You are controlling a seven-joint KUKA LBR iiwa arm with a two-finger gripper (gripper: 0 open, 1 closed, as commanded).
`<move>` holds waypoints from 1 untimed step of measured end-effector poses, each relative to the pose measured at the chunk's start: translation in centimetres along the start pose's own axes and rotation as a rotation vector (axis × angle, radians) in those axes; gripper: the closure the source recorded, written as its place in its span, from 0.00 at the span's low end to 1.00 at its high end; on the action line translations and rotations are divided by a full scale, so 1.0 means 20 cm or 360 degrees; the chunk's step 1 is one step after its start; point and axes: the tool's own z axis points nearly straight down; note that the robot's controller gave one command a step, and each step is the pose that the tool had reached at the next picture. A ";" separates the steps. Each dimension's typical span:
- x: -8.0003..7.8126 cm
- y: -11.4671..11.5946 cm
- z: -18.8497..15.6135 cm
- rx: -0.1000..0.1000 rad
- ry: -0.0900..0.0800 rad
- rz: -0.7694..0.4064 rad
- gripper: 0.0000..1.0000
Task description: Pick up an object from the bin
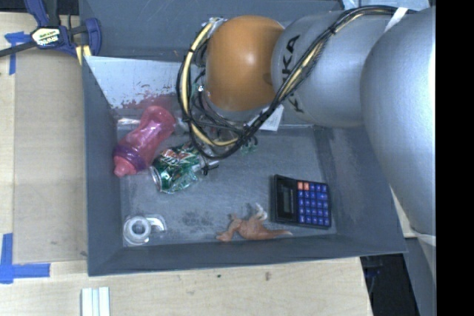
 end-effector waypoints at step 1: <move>0.01 0.05 0.06 0.0000 0.0003 0.0122 0.00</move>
Offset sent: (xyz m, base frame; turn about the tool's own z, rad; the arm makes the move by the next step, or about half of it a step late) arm -0.0217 0.0277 -0.0391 -0.3672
